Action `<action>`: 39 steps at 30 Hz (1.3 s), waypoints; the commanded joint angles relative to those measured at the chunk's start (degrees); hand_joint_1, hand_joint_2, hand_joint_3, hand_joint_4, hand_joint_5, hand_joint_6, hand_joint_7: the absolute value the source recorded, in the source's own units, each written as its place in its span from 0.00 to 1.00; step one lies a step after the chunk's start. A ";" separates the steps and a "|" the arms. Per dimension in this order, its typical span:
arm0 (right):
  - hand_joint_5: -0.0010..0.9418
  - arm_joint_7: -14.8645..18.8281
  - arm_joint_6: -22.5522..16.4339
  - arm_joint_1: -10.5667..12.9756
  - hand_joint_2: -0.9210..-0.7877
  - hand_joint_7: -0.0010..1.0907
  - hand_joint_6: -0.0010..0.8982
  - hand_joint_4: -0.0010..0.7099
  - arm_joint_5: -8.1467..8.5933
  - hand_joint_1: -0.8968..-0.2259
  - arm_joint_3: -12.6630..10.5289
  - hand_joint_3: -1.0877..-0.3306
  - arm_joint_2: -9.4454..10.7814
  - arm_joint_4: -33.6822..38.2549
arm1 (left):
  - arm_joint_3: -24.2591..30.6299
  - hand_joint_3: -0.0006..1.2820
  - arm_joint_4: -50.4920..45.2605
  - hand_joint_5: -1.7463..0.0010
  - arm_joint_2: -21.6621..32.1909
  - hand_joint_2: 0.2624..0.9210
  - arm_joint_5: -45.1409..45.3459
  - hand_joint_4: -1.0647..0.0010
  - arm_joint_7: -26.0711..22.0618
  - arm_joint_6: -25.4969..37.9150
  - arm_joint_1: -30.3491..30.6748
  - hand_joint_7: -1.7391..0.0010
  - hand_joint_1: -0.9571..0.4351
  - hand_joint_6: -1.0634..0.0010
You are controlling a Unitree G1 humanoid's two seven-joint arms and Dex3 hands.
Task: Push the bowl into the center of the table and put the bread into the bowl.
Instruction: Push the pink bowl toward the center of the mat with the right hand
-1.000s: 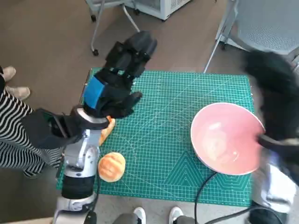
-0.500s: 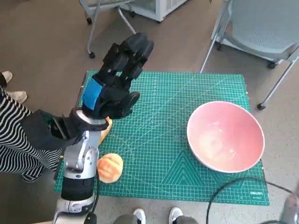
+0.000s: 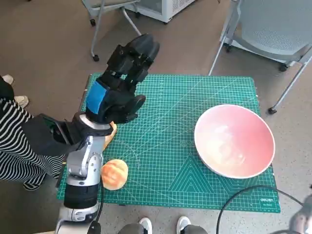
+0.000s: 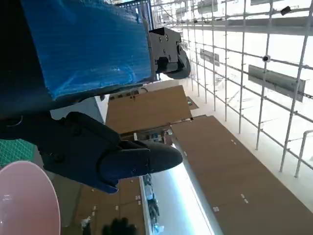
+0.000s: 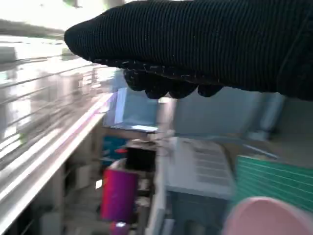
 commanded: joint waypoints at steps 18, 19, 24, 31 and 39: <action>0.00 0.44 -1.43 -9.63 0.00 0.43 0.03 0.16 -2.90 0.51 7.18 0.31 4.55 21.83 | 0.59 0.35 0.89 0.98 3.11 0.92 0.08 1.00 -2.49 -1.03 -0.88 0.75 0.26 1.00; 0.00 0.51 -1.51 -9.95 0.00 0.43 0.04 0.16 -3.00 0.51 7.41 0.30 4.66 22.26 | 0.65 0.33 0.92 0.98 3.22 0.95 0.07 1.00 -2.61 -1.09 -0.85 0.75 0.26 1.00; 0.00 0.94 -1.59 -11.67 0.00 0.42 0.04 0.17 -3.66 0.50 9.00 0.30 5.85 23.86 | 1.17 0.29 0.98 0.99 4.01 0.99 -0.13 1.00 -3.20 -1.17 -0.66 0.76 0.25 1.00; 0.01 2.18 -1.54 -13.33 0.00 0.43 0.07 0.18 -3.66 0.47 10.98 0.30 7.18 24.53 | 1.67 0.28 0.70 0.99 4.85 1.00 -0.32 1.00 -3.44 -1.02 -0.14 0.77 0.24 1.00; 0.01 3.49 -1.79 -14.74 0.00 0.43 0.08 0.19 -4.05 0.44 13.45 0.31 8.41 24.14 | 2.23 0.26 0.78 1.00 5.33 1.00 0.02 1.00 -3.49 -1.50 0.56 0.77 0.22 1.00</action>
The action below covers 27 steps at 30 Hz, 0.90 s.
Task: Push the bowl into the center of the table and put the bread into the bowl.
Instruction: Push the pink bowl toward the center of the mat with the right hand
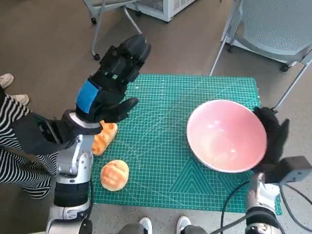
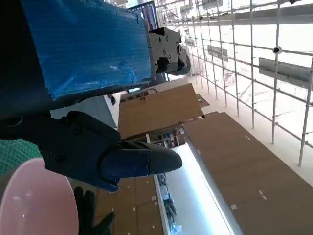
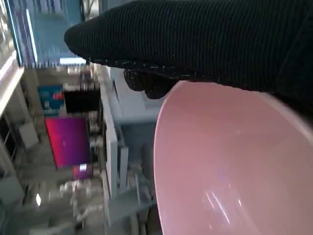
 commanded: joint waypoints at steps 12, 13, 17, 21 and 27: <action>0.01 1.84 1.71 -3.23 0.00 0.43 0.08 0.19 -0.75 0.43 3.43 0.31 4.02 0.45 | 0.50 0.25 -0.05 1.00 0.70 1.00 1.18 0.99 0.60 -2.28 1.38 0.75 0.22 1.00; 0.01 1.87 1.88 -3.52 0.00 0.43 0.07 0.19 -0.77 0.43 3.62 0.31 4.26 0.54 | 0.50 0.25 -0.07 1.00 0.72 1.00 1.27 0.99 0.70 -2.35 1.42 0.75 0.22 1.00; 0.00 2.23 2.52 -4.87 0.00 0.43 0.07 0.19 -0.77 0.42 4.27 0.30 5.36 1.05 | 0.62 0.25 -0.02 0.99 0.70 1.00 1.58 0.99 1.06 -2.57 1.56 0.75 0.22 1.00; 0.01 2.43 3.12 -5.99 0.00 0.44 0.06 0.19 -0.78 0.41 4.68 0.31 6.16 1.51 | 0.77 0.25 -0.02 0.99 0.62 1.00 1.72 0.98 1.23 -2.71 1.66 0.75 0.22 1.00; 0.00 3.04 4.32 -8.42 0.00 0.44 0.05 0.17 -0.30 0.40 4.74 0.31 7.58 2.62 | 0.97 0.25 0.26 0.99 0.56 1.00 1.71 0.98 1.31 -3.22 1.91 0.75 0.22 1.00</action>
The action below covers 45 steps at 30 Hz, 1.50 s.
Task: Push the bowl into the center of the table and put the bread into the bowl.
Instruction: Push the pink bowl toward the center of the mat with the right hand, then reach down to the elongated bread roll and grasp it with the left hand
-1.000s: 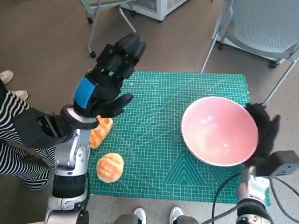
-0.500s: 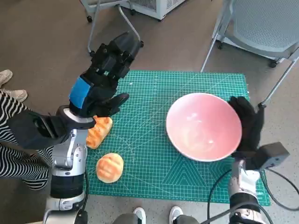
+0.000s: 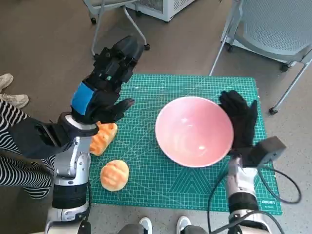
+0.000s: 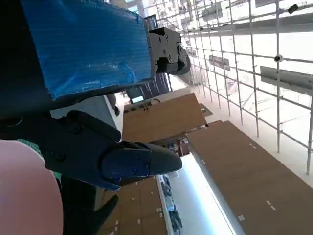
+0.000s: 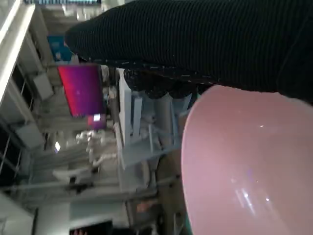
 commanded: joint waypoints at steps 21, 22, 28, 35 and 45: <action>0.01 1.66 4.57 -3.68 0.00 0.45 0.04 0.18 0.22 0.43 -1.24 0.33 -1.90 0.24 | -0.19 0.25 0.26 0.99 -0.41 1.00 0.81 0.98 0.97 -2.95 2.16 0.75 0.22 1.00; 0.00 1.73 4.59 -3.43 0.00 0.45 0.04 0.18 0.28 0.42 -1.35 0.34 -2.31 -0.55 | -0.19 0.25 0.28 0.99 -0.40 1.00 0.81 0.98 0.98 -3.00 2.20 0.75 0.22 1.00; 0.00 1.88 4.87 -1.98 0.00 0.46 0.04 0.17 0.79 0.40 -2.16 0.36 -4.43 -5.98 | -0.29 0.26 0.07 0.99 -0.46 1.00 0.60 0.98 1.19 -2.80 2.29 0.75 0.22 1.00; 0.01 0.42 6.46 1.06 0.00 0.47 0.06 0.19 1.58 0.42 -2.26 0.42 -5.25 -18.51 | -0.46 0.27 0.12 1.00 -0.61 1.00 0.45 0.98 1.38 -2.36 1.77 0.76 0.23 1.00; 0.01 -0.81 11.99 7.68 0.00 0.48 0.09 0.22 1.07 0.36 2.40 0.52 -3.92 -44.04 | -1.29 0.27 0.03 1.00 -1.44 1.00 0.05 0.98 1.53 -1.30 0.29 0.76 0.24 1.00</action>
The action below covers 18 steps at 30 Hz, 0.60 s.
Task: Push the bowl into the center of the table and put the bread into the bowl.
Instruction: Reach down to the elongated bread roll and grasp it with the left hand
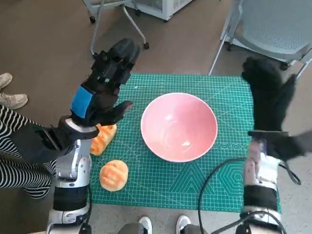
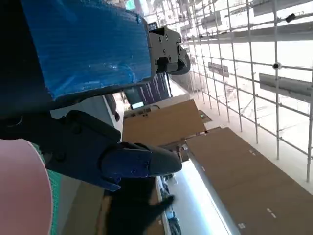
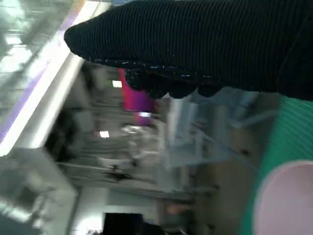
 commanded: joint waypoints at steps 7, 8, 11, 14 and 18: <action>0.02 1.44 5.90 5.16 0.00 0.49 0.11 0.23 0.45 0.34 5.43 0.53 0.30 -17.10 | -1.52 0.28 -0.73 1.00 -1.14 1.00 -0.46 0.98 0.72 1.73 -2.44 0.76 0.24 1.00; 0.02 1.77 6.09 5.06 0.00 0.49 0.11 0.24 0.41 0.34 5.67 0.53 0.06 -17.37 | -1.56 0.28 -0.66 1.00 -1.20 1.00 -0.55 0.98 0.66 1.78 -2.68 0.76 0.24 1.00; 0.02 2.22 6.86 4.94 0.00 0.50 0.12 0.25 0.17 0.33 6.07 0.55 -0.49 -18.08 | -1.69 0.29 -0.66 1.00 -1.34 1.00 -0.72 0.98 0.53 1.88 -3.09 0.76 0.25 1.00; 0.02 2.42 7.98 4.79 0.00 0.50 0.12 0.27 -0.28 0.32 6.62 0.57 -0.94 -18.97 | -1.87 0.29 -0.98 1.00 -1.49 1.00 -0.93 0.98 0.45 2.13 -3.51 0.76 0.25 1.00; 0.02 2.18 9.43 4.62 0.00 0.50 0.12 0.27 -0.67 0.32 7.07 0.58 -1.29 -20.07 | -1.97 0.29 -1.21 1.00 -1.56 1.00 -0.98 0.99 0.20 2.16 -3.91 0.77 0.25 1.00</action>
